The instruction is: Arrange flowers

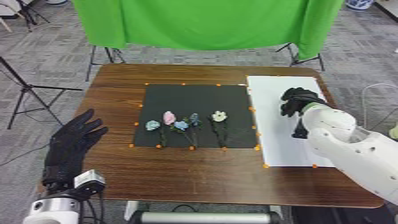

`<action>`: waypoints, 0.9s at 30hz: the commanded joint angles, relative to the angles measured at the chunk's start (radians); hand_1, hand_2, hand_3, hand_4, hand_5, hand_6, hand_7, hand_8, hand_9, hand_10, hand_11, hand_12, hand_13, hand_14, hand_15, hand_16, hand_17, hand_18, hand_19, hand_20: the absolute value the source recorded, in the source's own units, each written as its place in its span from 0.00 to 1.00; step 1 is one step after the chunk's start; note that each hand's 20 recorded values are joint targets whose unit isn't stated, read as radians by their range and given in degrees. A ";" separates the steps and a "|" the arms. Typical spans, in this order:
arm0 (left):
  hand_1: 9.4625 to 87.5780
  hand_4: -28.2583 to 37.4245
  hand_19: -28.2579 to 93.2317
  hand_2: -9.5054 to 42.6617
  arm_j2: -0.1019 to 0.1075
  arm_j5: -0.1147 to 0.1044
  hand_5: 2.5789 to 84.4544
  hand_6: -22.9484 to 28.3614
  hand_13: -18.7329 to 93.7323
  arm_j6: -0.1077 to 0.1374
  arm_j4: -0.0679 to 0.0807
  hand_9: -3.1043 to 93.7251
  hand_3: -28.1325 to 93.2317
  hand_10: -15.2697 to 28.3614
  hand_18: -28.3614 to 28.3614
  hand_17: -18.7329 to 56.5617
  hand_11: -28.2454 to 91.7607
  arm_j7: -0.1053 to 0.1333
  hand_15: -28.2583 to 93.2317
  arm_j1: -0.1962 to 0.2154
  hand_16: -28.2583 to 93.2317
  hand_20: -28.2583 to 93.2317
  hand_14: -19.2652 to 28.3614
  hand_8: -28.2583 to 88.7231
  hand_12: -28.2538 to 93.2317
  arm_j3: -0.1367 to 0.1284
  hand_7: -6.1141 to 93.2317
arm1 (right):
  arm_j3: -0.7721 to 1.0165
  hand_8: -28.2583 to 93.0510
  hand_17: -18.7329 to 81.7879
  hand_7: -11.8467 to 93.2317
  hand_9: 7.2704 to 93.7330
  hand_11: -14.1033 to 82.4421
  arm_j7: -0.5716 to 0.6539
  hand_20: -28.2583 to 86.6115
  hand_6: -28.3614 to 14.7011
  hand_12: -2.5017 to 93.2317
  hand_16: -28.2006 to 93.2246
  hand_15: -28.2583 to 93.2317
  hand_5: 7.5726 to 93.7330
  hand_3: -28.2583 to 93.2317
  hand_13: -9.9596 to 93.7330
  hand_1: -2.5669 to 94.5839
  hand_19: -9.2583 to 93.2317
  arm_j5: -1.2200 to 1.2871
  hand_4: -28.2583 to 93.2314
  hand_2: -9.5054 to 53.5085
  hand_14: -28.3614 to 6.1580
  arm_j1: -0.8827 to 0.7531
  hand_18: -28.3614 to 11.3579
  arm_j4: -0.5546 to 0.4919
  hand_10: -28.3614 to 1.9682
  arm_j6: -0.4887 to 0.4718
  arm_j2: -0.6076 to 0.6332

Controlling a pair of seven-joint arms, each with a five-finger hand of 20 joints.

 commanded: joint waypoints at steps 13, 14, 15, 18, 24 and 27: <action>0.21 0.12 0.72 0.30 -0.008 -0.002 0.45 0.65 0.41 0.000 0.000 0.41 0.92 0.79 0.91 0.12 0.47 -0.001 0.66 0.010 0.15 0.21 0.95 0.15 0.30 0.002 0.22 | -0.463 0.21 0.51 0.36 0.99 0.26 0.106 0.27 0.75 0.35 0.35 0.87 0.85 0.89 0.88 0.57 0.99 -0.108 0.00 0.00 0.75 0.278 0.27 0.055 0.75 0.456 0.045; 0.20 0.12 0.72 0.30 -0.006 -0.003 0.45 0.65 0.41 0.002 -0.001 0.41 0.92 0.79 0.91 0.12 0.47 0.001 0.66 0.011 0.15 0.21 0.95 0.15 0.30 0.002 0.22 | -0.485 0.21 0.51 0.35 1.00 0.27 0.113 0.27 0.75 0.34 0.36 0.87 0.87 0.89 0.89 0.57 0.99 -0.109 0.00 0.00 0.76 0.296 0.26 0.056 0.75 0.474 0.045; 0.20 0.12 0.72 0.30 -0.007 -0.001 0.45 0.65 0.41 0.002 -0.002 0.41 0.92 0.79 0.91 0.12 0.47 0.001 0.66 0.012 0.15 0.21 0.95 0.15 0.30 0.002 0.22 | -0.496 0.21 0.52 0.35 1.00 0.28 0.122 0.27 0.74 0.34 0.36 0.87 0.87 0.89 0.90 0.58 0.99 -0.117 0.00 0.00 0.76 0.306 0.26 0.056 0.75 0.490 0.045; 0.21 0.12 0.72 0.30 -0.007 -0.003 0.45 0.65 0.41 0.006 -0.005 0.41 0.92 0.79 0.91 0.12 0.47 0.003 0.66 0.017 0.15 0.21 0.95 0.15 0.30 -0.001 0.22 | -0.456 0.22 0.52 0.33 1.00 0.29 0.112 0.27 0.74 0.34 0.36 0.86 0.89 0.89 0.90 0.58 1.00 -0.115 0.00 0.00 0.77 0.294 0.25 0.035 0.74 0.502 0.046; 0.21 0.12 0.72 0.30 -0.002 -0.008 0.45 0.65 0.41 0.015 -0.012 0.41 0.92 0.79 0.91 0.12 0.47 0.017 0.66 0.036 0.14 0.21 0.95 0.15 0.30 -0.012 0.22 | -0.372 0.23 0.52 0.33 1.00 0.30 0.054 0.26 0.73 0.34 0.37 0.86 0.89 0.90 0.91 0.58 1.00 -0.142 0.00 0.00 0.77 0.255 0.25 -0.046 0.73 0.472 0.039; 0.21 0.12 0.72 0.30 0.002 -0.010 0.45 0.65 0.41 0.019 -0.013 0.41 0.92 0.79 0.91 0.12 0.47 0.023 0.66 0.035 0.14 0.21 0.95 0.15 0.30 -0.009 0.22 | -0.274 0.23 0.52 0.33 1.00 0.29 0.003 0.26 0.73 0.34 0.37 0.86 0.89 0.90 0.90 0.58 1.00 -0.182 0.00 0.00 0.76 0.168 0.25 -0.095 0.73 0.416 0.019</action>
